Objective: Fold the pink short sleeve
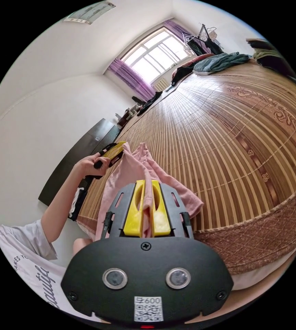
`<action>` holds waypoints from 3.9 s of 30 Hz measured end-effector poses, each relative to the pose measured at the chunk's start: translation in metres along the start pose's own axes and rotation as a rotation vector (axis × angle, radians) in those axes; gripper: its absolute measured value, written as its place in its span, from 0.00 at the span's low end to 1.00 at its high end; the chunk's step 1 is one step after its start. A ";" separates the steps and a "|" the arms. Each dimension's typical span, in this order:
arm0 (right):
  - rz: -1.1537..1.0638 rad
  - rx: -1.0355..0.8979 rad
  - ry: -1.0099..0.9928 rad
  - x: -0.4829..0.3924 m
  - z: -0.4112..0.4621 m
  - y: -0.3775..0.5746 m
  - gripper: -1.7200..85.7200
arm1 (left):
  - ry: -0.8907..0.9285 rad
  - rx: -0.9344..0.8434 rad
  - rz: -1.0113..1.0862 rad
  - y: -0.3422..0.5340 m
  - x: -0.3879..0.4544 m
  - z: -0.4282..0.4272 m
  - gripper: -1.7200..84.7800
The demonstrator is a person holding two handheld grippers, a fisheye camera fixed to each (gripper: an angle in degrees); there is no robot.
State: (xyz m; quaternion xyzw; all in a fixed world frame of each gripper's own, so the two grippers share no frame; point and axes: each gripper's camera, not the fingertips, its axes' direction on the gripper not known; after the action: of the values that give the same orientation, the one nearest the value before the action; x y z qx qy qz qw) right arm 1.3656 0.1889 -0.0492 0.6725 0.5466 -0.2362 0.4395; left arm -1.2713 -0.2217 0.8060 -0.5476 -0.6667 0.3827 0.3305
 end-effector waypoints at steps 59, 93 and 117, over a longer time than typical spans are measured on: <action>-1.067 -0.793 -0.141 -0.363 0.523 0.161 0.01 | -0.542 0.061 1.170 0.232 -0.371 -0.194 0.03; -0.790 -0.353 -0.268 -0.166 0.418 -0.028 0.01 | -0.334 0.004 1.048 -0.039 -0.416 -0.357 0.11; -0.629 -0.312 -0.035 -0.095 0.257 0.054 0.01 | -0.402 0.066 1.120 -0.131 -0.403 -0.366 0.02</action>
State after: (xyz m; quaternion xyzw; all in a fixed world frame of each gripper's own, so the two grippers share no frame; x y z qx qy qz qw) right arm 1.4305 -0.0800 -0.0849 0.3918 0.7488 -0.2854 0.4520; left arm -0.9460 -0.5774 1.0908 -0.7221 -0.3136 0.6155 -0.0375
